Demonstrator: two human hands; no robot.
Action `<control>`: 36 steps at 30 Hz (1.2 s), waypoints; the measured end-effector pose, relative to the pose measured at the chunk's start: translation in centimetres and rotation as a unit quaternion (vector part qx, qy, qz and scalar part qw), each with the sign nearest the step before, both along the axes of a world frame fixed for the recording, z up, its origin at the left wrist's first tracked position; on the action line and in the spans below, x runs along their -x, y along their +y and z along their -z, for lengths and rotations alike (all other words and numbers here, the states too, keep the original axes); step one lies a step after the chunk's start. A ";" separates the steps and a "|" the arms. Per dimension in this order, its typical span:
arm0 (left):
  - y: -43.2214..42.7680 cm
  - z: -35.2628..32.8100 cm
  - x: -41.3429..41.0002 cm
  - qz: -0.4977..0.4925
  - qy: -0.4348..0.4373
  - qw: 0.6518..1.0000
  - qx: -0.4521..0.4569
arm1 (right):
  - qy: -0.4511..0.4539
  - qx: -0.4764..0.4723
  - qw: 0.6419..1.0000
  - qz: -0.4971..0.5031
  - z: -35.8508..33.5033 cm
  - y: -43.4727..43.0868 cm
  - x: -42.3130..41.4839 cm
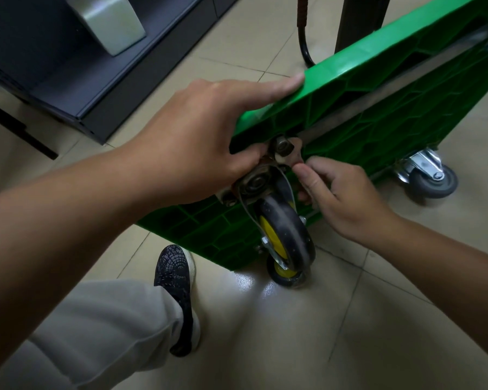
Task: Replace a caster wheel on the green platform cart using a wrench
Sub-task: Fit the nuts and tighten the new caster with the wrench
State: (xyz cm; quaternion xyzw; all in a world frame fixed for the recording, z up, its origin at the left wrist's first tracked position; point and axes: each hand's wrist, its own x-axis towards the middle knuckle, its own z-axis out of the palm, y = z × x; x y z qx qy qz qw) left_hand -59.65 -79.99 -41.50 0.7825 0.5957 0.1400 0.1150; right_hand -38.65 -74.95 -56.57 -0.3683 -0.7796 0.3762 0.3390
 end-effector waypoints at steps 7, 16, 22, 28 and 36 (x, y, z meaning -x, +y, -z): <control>-0.1 0.0 -0.1 0.004 0.000 1.000 -0.007 | -0.121 -0.147 0.979 0.070 -1.6 1.4 -6.1; -0.1 0.1 -0.1 0.000 -0.002 1.000 -0.012 | -0.210 -0.396 0.894 -0.013 -10.5 6.5 -6.5; 0.0 0.1 0.0 0.003 -0.001 1.000 -0.014 | -0.238 -0.460 0.854 -0.050 -11.0 5.2 -4.6; 0.1 0.2 0.1 -0.001 0.003 1.000 -0.012 | -0.237 -0.475 0.847 -0.031 -11.5 5.1 -3.9; 0.1 0.2 0.1 0.005 0.010 1.000 -0.021 | -0.266 -0.491 0.827 -0.059 -12.6 5.7 -2.5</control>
